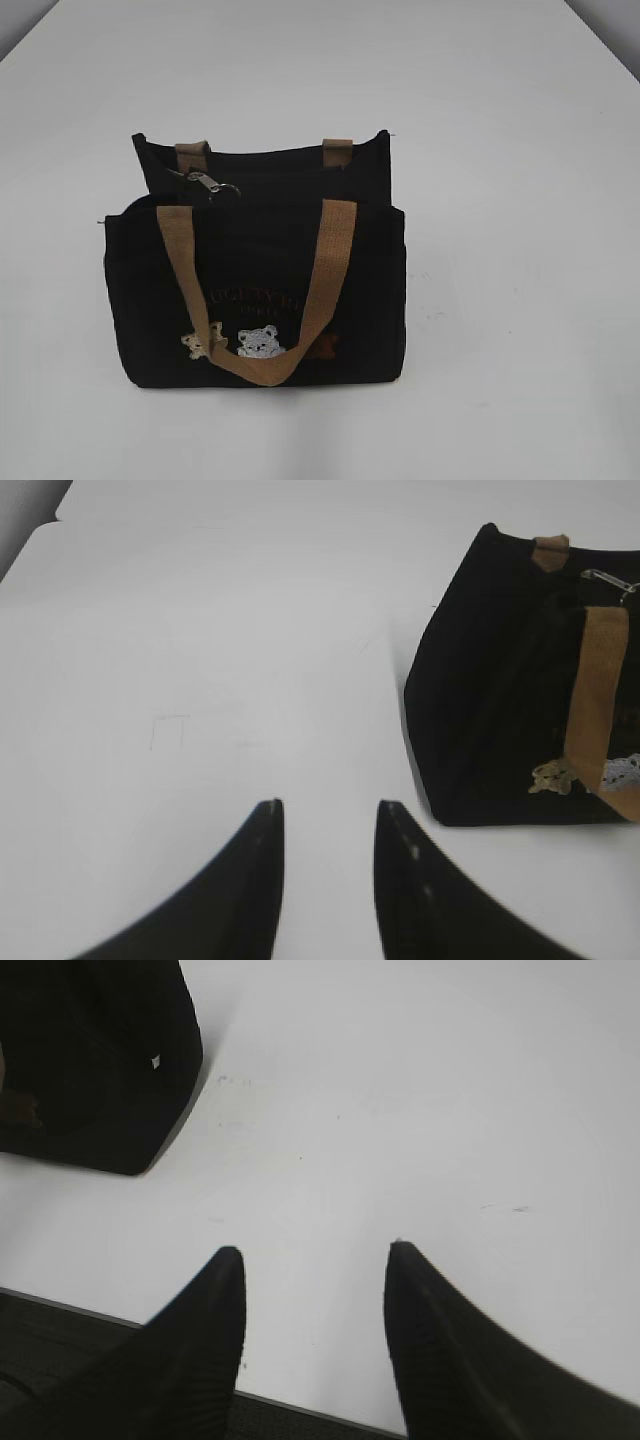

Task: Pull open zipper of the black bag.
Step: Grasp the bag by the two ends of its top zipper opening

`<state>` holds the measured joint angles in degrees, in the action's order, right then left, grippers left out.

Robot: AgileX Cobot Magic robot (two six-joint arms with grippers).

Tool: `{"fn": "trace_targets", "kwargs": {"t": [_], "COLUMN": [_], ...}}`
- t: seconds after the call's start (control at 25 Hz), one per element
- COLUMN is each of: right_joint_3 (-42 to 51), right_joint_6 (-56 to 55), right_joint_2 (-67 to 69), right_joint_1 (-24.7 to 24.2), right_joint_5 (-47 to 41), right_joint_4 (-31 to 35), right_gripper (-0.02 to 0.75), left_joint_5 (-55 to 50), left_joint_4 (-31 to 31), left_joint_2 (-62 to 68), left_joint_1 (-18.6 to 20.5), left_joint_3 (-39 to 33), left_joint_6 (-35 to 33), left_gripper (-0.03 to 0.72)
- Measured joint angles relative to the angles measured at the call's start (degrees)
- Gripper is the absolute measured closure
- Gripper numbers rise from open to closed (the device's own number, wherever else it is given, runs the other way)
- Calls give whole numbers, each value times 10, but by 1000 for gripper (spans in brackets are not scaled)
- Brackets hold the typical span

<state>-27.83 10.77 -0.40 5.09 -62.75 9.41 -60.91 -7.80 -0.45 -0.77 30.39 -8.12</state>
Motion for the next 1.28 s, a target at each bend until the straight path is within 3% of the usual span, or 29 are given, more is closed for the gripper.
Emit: {"fn": "trace_targets", "kwargs": {"t": [1.28], "right_joint_3": [0], "right_joint_6": [0], "right_joint_2": [0], "right_joint_1": [0], "right_joint_5": [0], "right_joint_4": [0], "right_gripper": [378], "left_joint_5": [0], "left_joint_4": [0], "left_joint_2": [0], "left_joint_1": [0], "left_joint_3": [0], "left_joint_6": [0], "left_gripper": [452]}}
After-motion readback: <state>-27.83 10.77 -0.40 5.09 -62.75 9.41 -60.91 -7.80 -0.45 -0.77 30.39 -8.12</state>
